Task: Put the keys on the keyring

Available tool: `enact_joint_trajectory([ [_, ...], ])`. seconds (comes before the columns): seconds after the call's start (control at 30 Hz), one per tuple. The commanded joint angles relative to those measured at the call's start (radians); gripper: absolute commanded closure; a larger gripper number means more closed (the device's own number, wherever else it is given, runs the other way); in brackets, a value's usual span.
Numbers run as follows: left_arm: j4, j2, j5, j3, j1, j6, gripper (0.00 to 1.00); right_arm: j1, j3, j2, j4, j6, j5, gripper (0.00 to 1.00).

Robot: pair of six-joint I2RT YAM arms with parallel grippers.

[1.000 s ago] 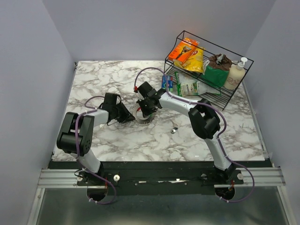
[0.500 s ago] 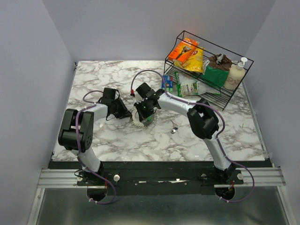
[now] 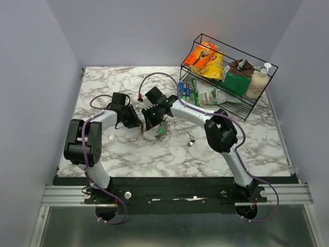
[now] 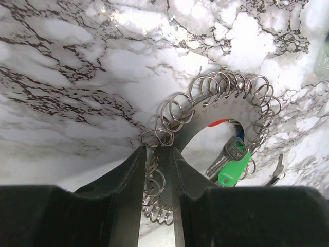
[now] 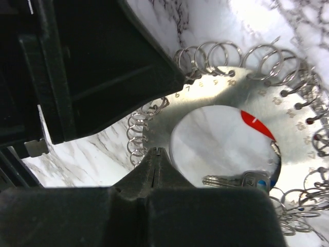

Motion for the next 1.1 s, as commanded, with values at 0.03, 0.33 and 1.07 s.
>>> enact_joint_trajectory([
  [0.03,-0.091,-0.068,-0.075,0.067,0.006,0.07,0.59,-0.002,0.021,-0.044,0.005,0.003,0.088,0.99],
  [0.33,-0.13,-0.213,-0.08,0.006,0.004,0.076,0.48,-0.103,-0.125,-0.183,0.065,0.017,0.164,0.99],
  [1.07,-0.119,-0.246,-0.037,-0.077,-0.016,0.046,0.34,-0.209,-0.28,-0.226,0.095,-0.019,0.143,0.73],
])
